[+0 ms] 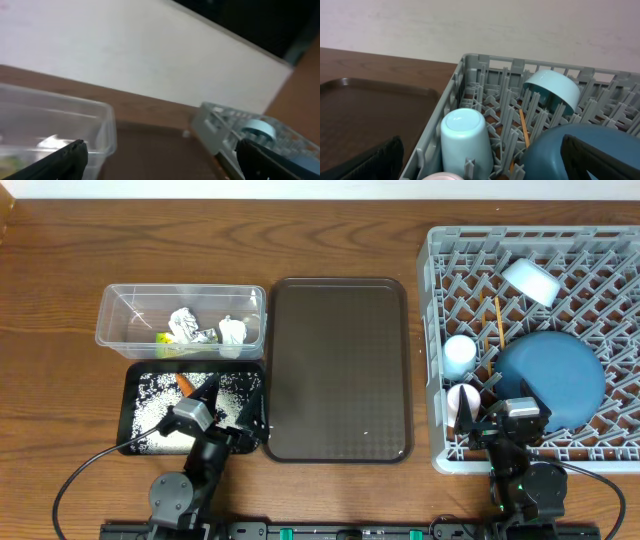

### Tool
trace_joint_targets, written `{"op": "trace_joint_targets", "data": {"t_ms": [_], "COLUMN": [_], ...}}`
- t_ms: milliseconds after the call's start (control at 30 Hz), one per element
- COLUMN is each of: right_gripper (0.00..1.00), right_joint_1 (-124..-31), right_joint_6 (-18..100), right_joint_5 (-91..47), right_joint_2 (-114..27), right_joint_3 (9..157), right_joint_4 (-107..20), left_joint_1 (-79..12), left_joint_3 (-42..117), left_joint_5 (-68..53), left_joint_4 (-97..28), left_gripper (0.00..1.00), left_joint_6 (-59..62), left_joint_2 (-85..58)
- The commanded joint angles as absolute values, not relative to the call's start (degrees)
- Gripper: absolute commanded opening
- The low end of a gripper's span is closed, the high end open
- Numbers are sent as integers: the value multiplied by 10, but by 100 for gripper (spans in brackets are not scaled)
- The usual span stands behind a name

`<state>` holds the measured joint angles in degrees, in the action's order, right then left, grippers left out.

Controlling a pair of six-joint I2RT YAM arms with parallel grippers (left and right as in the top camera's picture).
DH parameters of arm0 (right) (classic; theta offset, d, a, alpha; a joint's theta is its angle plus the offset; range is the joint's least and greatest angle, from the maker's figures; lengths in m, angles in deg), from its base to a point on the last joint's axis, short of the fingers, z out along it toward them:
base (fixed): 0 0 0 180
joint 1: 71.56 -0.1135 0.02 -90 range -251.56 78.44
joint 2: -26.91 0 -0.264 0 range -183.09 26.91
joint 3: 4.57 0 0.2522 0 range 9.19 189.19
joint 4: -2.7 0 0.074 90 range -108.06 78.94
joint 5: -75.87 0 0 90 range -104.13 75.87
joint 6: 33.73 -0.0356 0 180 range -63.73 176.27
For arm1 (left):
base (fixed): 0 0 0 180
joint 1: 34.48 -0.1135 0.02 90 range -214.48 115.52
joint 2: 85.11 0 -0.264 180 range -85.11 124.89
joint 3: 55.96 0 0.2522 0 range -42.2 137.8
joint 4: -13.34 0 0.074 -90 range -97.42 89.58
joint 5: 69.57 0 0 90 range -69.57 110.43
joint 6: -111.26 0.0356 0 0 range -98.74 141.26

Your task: Sort waste into correct bins and load items into the dishwasher rack

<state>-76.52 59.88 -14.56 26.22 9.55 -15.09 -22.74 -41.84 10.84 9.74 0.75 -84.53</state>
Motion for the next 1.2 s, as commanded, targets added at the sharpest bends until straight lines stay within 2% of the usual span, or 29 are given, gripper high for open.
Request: {"op": "trace_joint_targets", "data": {"t_ms": [0, 300, 533, 800, 1167], "right_gripper": [99, 99, 99, 99, 99], "right_joint_1": [-768, -768, -768, -768, -768], "right_joint_6": [606, 606, 606, 606, 606], "right_joint_5": [-147, -147, -147, -147, -147], "right_joint_2": [266, 266, 266, 266, 266], "right_joint_3": [95, 95, 95, 95, 95], "right_joint_4": [-153, -153, -153, -153, -153], "left_joint_1": [-227, -343, -349, -301, -298], "left_joint_3": [-420, -420, -420, -420, -420], "left_joint_5": [158, 94, 95, 123, 125], "left_joint_4": [81, -35, -34, -37, -37], "left_gripper": [96, 96, 96, 97, 96], "left_joint_6": [60, 211, 344, 367, 362], "left_joint_2": [-850, -850, -850, -850, -850]}}
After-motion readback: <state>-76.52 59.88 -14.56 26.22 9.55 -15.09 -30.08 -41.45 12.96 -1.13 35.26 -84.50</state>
